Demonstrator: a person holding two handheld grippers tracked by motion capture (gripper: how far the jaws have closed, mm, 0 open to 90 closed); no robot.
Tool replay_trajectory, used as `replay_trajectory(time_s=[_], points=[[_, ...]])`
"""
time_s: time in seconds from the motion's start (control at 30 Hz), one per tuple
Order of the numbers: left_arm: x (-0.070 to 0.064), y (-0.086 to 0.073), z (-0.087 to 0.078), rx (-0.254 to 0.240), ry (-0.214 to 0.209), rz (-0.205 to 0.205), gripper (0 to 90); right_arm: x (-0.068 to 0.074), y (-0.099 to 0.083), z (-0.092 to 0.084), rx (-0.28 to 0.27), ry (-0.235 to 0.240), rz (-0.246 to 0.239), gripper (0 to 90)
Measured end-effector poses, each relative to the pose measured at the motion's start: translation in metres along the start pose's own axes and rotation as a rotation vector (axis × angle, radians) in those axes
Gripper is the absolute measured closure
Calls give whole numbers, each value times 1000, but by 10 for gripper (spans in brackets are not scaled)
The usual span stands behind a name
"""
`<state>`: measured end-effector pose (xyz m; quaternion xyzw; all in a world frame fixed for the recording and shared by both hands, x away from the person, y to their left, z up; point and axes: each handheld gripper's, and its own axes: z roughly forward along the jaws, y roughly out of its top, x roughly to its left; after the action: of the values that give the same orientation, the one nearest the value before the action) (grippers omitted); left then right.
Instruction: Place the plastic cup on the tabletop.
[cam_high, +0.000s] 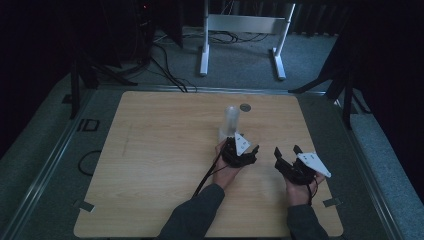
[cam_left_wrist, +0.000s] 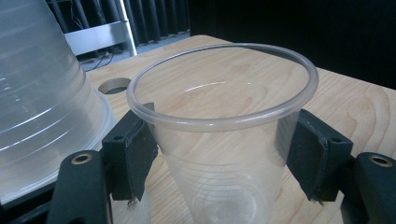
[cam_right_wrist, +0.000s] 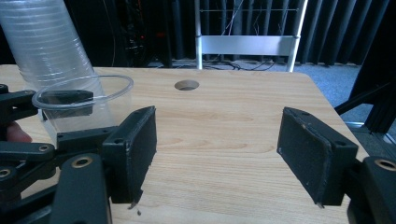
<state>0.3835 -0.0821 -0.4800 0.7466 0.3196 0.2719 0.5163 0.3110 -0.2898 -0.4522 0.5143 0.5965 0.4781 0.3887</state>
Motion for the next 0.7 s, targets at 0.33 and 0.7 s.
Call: replay_trajectory(time_s=[0.33,0.7], points=[[-1,-2,1,2,5,6,288,0,0,0,0,0,1,280],[-2,-6,3,16,-13,11,286,0,0,0,-1,-1,1,279]])
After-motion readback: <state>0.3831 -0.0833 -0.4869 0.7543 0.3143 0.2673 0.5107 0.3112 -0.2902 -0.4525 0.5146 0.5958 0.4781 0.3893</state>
